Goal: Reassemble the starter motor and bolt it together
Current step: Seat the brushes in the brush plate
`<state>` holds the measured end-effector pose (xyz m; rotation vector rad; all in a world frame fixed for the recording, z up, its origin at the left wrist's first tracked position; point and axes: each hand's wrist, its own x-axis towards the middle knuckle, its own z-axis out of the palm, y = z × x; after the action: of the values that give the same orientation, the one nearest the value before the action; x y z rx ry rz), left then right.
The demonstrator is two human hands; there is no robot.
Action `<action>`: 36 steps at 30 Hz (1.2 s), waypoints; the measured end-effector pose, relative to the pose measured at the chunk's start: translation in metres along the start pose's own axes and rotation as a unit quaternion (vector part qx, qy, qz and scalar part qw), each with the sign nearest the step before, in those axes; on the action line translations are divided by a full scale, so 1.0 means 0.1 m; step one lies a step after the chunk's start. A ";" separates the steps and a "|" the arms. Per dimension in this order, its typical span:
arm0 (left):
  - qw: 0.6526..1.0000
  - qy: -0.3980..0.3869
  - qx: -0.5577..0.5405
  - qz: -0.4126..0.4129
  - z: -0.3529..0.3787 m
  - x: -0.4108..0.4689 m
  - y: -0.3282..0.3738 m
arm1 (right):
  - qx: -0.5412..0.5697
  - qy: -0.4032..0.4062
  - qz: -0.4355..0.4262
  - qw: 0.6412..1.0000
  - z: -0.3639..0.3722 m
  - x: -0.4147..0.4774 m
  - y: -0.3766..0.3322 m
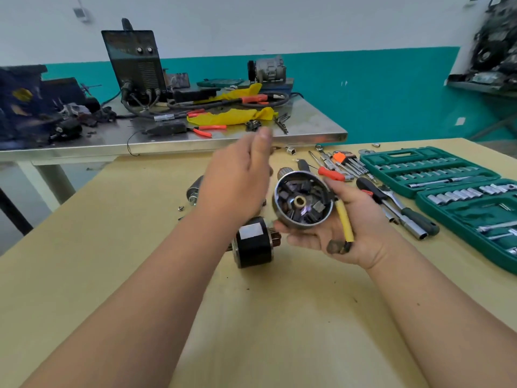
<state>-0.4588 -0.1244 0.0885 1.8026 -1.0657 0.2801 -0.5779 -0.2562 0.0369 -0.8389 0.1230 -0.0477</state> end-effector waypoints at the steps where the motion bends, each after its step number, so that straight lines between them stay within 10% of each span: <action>1: 1.000 0.005 -0.002 -0.011 -0.06 0.01 -0.05 | 0.011 0.027 -0.029 0.999 -0.03 -0.01 -0.04; 7: 0.905 -0.306 0.294 0.037 -0.19 -0.38 -0.40 | -0.100 0.125 -0.086 0.983 -0.16 -0.02 -0.09; 13: 0.903 -0.265 0.339 0.004 0.11 -0.49 -0.53 | -0.259 0.138 -0.081 0.952 -0.13 0.04 0.07; 23: 0.984 -0.165 0.067 -0.017 0.10 -0.72 -0.60 | -0.523 0.098 -0.138 0.835 0.04 0.02 0.19; 36: 0.982 -0.118 -0.117 -0.094 0.29 -0.87 -0.57 | -0.585 0.076 -0.155 0.793 0.16 0.00 0.22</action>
<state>-0.4736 -0.0939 -0.0142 1.7341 -1.0345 -0.1721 -0.5760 -0.2294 0.0315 -2.1089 0.1645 -0.3807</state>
